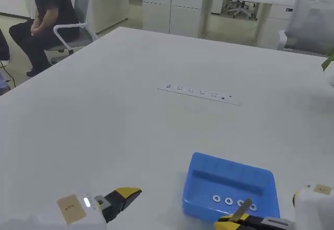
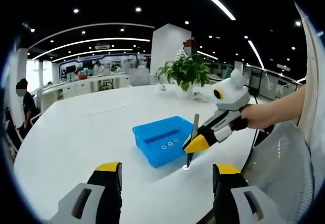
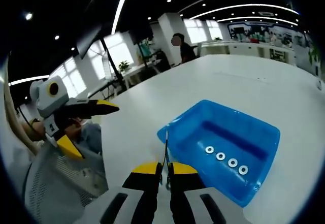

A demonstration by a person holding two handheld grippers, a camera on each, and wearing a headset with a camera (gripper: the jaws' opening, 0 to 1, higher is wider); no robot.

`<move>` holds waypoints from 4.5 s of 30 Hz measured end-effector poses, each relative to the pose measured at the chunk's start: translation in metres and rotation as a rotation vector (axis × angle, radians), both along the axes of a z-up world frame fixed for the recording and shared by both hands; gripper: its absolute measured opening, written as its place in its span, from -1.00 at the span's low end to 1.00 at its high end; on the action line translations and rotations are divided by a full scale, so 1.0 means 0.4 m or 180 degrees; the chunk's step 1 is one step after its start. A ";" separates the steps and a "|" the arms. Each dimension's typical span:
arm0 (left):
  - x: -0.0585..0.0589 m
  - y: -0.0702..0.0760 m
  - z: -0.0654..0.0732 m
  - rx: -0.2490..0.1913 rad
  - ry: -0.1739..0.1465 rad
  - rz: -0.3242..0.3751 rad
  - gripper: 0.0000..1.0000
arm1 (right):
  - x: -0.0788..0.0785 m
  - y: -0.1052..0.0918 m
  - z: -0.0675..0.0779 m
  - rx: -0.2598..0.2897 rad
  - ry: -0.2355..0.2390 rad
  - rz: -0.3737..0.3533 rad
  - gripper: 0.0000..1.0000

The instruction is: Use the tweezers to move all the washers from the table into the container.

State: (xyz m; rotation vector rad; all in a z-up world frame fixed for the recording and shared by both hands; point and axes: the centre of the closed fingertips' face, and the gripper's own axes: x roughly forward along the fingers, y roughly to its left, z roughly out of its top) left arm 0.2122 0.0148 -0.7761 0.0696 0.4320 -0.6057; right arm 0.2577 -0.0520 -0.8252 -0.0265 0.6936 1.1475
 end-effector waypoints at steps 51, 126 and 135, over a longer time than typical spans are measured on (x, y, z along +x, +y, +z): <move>-0.002 -0.001 0.001 0.0003 0.0004 -0.0016 0.45 | 0.004 0.013 0.069 0.0159 -0.0311 0.0006 -0.94; 0.003 0.010 -0.001 -0.0003 0.0024 0.0061 0.42 | 0.197 0.097 0.020 -0.0027 -0.0326 0.0124 -0.93; 0.004 0.011 -0.004 -0.0001 0.0049 0.0063 0.42 | 0.205 0.095 0.001 -0.0100 -0.0331 0.0166 -0.93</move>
